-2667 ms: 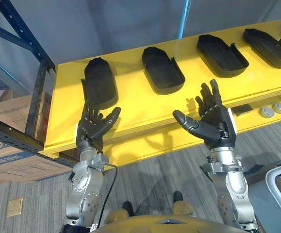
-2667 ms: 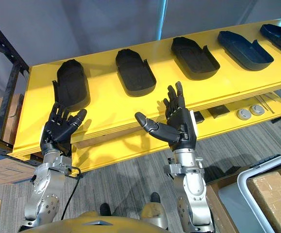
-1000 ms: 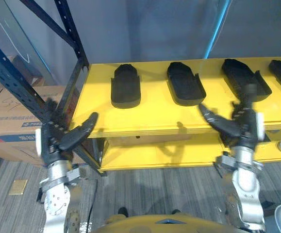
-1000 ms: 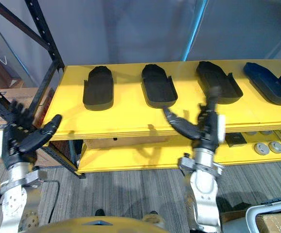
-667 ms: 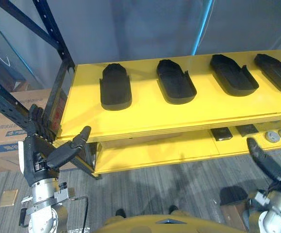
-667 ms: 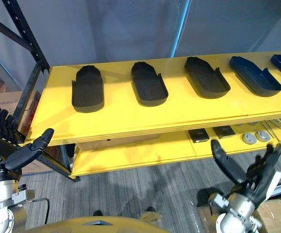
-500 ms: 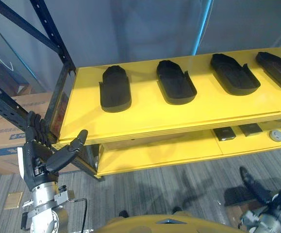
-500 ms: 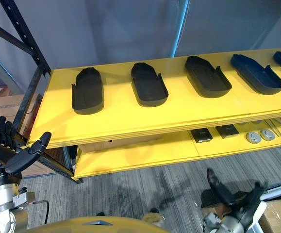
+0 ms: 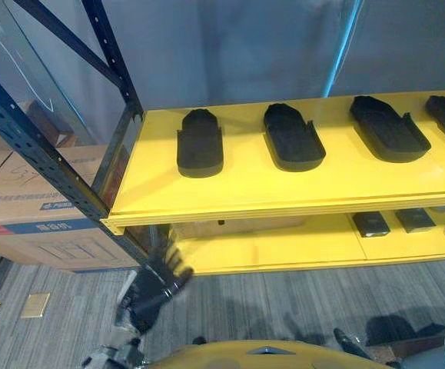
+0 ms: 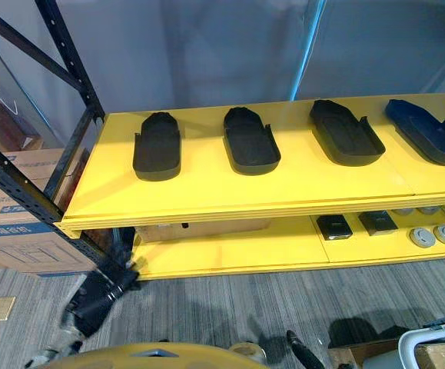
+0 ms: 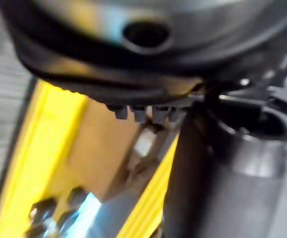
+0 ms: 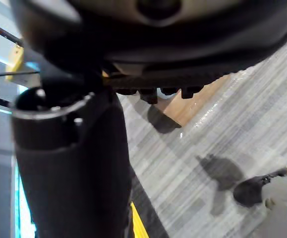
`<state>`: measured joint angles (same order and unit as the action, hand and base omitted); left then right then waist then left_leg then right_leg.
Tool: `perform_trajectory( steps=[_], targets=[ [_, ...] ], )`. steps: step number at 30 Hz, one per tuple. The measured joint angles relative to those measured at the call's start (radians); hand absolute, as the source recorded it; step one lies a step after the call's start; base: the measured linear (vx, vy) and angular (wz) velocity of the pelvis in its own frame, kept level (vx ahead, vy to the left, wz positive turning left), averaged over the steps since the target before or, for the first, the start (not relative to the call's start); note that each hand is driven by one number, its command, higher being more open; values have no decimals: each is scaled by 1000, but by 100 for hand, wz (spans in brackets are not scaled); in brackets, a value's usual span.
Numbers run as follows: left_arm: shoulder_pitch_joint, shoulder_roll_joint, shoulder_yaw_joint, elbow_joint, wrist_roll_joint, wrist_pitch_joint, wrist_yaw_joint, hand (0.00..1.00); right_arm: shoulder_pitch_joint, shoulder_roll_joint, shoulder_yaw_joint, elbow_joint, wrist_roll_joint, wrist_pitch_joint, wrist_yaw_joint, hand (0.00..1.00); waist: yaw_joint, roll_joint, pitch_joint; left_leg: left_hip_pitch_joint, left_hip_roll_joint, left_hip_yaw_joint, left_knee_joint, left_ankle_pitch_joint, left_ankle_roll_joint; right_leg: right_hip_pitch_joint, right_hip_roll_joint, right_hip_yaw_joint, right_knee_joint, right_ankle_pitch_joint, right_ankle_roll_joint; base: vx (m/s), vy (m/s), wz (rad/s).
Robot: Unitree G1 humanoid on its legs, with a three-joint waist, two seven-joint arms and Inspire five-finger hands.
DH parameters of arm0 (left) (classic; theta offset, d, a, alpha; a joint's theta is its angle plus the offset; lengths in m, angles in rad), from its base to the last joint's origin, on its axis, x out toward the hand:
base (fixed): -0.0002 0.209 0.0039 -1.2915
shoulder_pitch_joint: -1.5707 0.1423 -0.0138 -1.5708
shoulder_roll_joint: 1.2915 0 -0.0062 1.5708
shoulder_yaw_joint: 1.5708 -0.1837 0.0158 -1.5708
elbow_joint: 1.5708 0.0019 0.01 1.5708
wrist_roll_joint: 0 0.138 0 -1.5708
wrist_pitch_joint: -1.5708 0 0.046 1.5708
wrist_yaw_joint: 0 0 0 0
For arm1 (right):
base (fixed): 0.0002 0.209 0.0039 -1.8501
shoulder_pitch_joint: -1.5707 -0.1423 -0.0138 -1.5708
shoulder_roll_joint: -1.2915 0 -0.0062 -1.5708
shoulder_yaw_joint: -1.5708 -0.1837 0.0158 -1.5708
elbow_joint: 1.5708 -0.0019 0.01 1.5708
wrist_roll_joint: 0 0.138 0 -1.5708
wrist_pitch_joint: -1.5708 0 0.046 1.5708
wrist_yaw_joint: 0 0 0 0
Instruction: Walk over and take three plastic housings, then place them on the shelf
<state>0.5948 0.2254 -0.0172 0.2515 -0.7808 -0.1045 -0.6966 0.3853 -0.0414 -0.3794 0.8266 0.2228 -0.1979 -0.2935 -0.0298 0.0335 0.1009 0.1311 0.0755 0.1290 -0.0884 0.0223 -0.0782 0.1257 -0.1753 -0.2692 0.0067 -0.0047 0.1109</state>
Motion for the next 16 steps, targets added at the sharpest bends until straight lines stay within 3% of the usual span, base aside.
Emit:
perform_trajectory(
  steps=[1,4,8,12,14,16],
  targets=[
    [5,15,-5,35,-57,14,-75,100,-10,-9,0,21,12,2,12,100,1,-1,0,0,0,0,0,0,0,0,1,0,-1,0,0,0,0,0],
    [-8,35,3,143,-161,29,-178,100,-28,-36,-1,59,32,3,33,100,13,2,-2,3,-1,-1,0,0,-1,6,0,-2,-6,2,2,0,0,0],
    [-47,28,45,308,-207,77,-151,100,-59,-51,-4,85,40,3,44,100,18,1,-4,20,0,-8,0,-2,-2,23,1,-10,-10,-1,9,-4,-3,3],
    [-97,-25,177,527,-148,114,51,100,-108,-55,-16,130,102,28,75,100,29,-7,-7,19,-1,-29,0,-1,-2,38,1,-35,-18,-5,11,0,-9,16],
    [-161,-54,323,711,-68,131,307,100,-153,-55,-52,191,128,71,136,100,29,-17,-5,29,-2,-41,0,-2,-3,61,2,-51,-29,-3,10,19,-10,15],
    [-206,-60,409,803,4,138,488,100,-184,-53,-76,231,156,131,193,100,29,-22,-1,37,-1,-42,-1,-3,-5,73,4,-52,-30,-4,10,1,-4,3]
  ],
)
